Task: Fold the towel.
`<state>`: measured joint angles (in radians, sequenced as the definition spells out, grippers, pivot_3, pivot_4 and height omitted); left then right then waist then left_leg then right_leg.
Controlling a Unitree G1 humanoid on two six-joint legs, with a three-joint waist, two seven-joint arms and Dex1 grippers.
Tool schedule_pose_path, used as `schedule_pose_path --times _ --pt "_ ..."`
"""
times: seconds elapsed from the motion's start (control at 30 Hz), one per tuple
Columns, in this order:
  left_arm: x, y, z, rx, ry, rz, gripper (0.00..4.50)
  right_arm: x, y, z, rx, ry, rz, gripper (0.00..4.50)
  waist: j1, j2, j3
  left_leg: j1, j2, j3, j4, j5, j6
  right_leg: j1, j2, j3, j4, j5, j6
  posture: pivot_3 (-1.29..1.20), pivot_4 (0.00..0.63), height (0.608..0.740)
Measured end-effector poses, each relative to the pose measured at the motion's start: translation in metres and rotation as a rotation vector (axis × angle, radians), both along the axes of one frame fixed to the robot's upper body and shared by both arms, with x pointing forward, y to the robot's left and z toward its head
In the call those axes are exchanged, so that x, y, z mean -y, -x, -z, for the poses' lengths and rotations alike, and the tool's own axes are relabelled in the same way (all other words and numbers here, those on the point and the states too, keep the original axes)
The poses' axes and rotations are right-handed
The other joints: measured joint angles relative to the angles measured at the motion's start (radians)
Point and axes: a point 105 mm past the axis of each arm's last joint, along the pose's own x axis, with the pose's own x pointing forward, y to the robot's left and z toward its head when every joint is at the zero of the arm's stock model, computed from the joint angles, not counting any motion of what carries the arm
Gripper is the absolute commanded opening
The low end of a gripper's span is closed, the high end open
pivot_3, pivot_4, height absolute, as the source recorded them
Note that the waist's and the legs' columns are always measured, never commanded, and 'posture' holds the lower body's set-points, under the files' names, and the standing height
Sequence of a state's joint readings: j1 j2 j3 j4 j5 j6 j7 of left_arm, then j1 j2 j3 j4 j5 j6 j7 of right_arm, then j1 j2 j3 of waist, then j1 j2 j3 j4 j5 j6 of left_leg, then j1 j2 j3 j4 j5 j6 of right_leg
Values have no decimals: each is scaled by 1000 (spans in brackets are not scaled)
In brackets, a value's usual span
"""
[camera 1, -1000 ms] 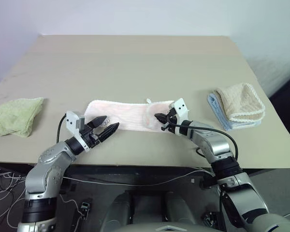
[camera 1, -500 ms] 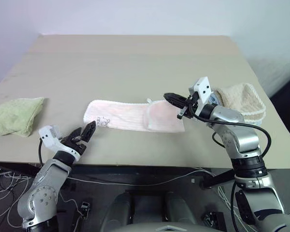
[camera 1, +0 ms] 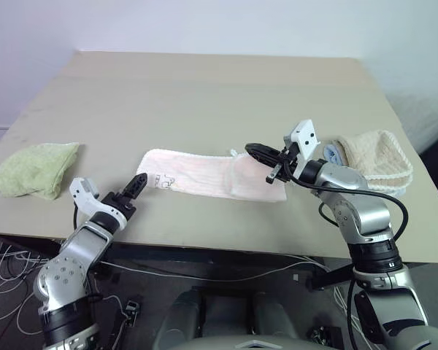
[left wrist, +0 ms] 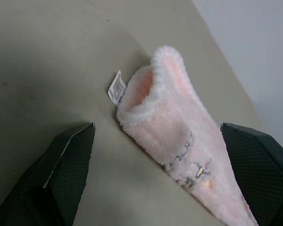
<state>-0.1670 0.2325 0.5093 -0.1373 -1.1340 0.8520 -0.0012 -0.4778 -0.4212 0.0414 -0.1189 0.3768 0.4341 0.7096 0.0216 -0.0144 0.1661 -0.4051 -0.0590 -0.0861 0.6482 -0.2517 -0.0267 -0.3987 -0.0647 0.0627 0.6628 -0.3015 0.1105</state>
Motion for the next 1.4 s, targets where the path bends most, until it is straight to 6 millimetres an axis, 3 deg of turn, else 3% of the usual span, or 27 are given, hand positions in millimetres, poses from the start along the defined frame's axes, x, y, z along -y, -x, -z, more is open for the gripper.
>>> schedule_pose_path --times 0.23,0.27,0.37,0.63,0.73,0.97,1.23,1.4 --pt "19 -25 -6 -16 45 72 4479 -3 10 9 -20 6 -7 0 19 0 0 0 -1 -1 0 0 0 0 0 -1 -1 0 0 0 150 740" --pt "20 -27 -6 -17 48 77 4302 -3 10 9 -21 7 -6 0 19 0 0 0 -1 -1 0 0 0 0 0 -1 -1 0 0 0 150 740" --pt "23 -31 -4 -31 54 84 3596 -3 13 9 -18 7 -6 0 17 0 0 0 0 -1 -1 0 0 0 0 -1 -1 0 0 0 150 740" --pt "36 -31 8 -71 83 120 965 0 19 18 -40 14 -1 0 12 -1 1 -2 0 -1 -1 0 0 -2 1 -1 -1 0 0 0 150 740" --pt "36 -33 2 -46 85 127 13 4 21 21 -45 41 -3 0 6 -1 1 -2 1 -1 -1 0 0 -2 1 -1 -1 0 0 0 150 740" --pt "22 -37 -6 1 74 94 13 10 25 30 -66 75 -1 0 -13 -2 1 -2 2 -1 -2 0 -1 -3 1 -1 -1 0 0 0 150 740" --pt "-35 -41 -40 142 -28 -24 13 28 25 33 -71 105 56 0 -30 -3 2 -3 2 0 -3 0 -1 -4 1 0 -1 0 0 0 150 740" --pt "-40 -40 -50 180 -147 34 13 39 22 29 -56 108 92 0 -33 -3 2 -3 2 0 -3 0 -1 -4 1 0 -1 0 0 0 150 740"
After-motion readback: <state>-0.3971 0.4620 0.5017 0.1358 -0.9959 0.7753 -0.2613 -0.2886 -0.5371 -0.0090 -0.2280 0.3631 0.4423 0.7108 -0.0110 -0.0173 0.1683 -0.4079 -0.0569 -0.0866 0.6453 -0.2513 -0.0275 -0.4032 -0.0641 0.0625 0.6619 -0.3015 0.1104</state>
